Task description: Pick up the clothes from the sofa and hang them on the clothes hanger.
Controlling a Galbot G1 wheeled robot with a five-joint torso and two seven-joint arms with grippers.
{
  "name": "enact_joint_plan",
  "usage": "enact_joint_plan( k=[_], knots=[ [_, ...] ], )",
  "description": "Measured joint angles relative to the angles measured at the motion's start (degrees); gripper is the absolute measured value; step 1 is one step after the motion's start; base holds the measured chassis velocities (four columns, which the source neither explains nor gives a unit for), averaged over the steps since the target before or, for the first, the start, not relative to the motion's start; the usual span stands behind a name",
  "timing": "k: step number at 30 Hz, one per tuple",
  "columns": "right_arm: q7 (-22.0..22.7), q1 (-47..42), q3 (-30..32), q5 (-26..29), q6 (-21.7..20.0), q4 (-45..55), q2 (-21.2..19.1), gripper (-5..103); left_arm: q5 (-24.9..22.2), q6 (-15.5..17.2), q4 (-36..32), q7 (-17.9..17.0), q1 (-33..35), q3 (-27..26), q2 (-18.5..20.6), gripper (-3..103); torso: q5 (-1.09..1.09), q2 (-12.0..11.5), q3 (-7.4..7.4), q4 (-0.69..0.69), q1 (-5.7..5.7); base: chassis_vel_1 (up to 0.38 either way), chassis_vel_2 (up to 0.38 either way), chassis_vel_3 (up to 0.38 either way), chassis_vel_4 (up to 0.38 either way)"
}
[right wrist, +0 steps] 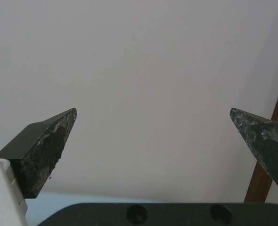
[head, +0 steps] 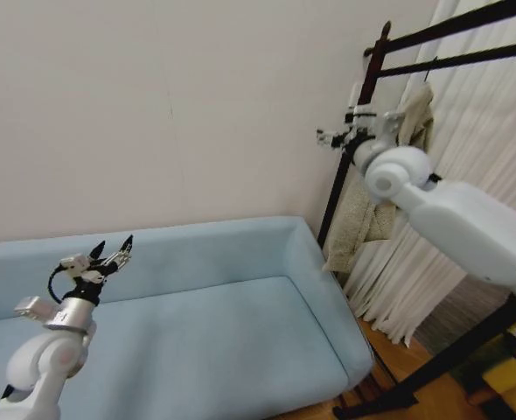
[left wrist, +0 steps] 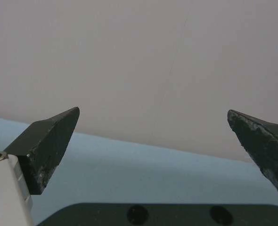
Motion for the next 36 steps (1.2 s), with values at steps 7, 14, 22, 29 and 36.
enact_joint_plan(
  k=[7, 14, 22, 29, 36],
  knots=[
    [-8.0, -32.8, 17.6, -13.5, 3.8, 7.3, -0.3, 100, 6.7, -0.7, -3.1, -1.8, 5.7, 0.7, -4.6, 100, 0.03, 0.0, 0.00, -0.01, 0.00, 0.000, 0.000, 0.000, 0.000],
    [-9.3, -56.0, 27.8, -31.7, 6.2, 12.1, 8.9, 100, 10.3, -2.5, -4.8, -2.1, 10.7, 1.0, -9.0, 100, 0.01, 0.0, 0.00, 0.03, 0.00, 0.000, 0.000, 0.000, 0.000],
    [-18.8, -75.0, 42.7, -49.3, 8.7, 14.6, 19.9, 100, 13.8, -5.6, -4.5, 0.6, 14.9, 1.9, -12.2, 100, -0.02, 0.0, 0.00, 0.01, -0.01, 0.000, 0.000, 0.000, 0.000],
    [-25.0, -86.3, 49.0, -55.3, 6.7, 18.8, 33.1, 100, 19.9, -5.9, -4.6, 1.8, 15.9, 4.3, -14.6, 100, -0.02, 0.0, 0.00, -0.01, -0.01, 0.000, 0.000, 0.000, 0.000],
    [-24.4, -82.9, 46.9, -59.0, 4.7, 21.5, 44.2, 100, 23.3, -0.6, -10.1, -1.5, 16.2, 9.0, -16.6, 100, -0.02, 0.0, 0.00, 0.02, 0.01, 0.000, 0.000, 0.000, 0.000]
  ],
)
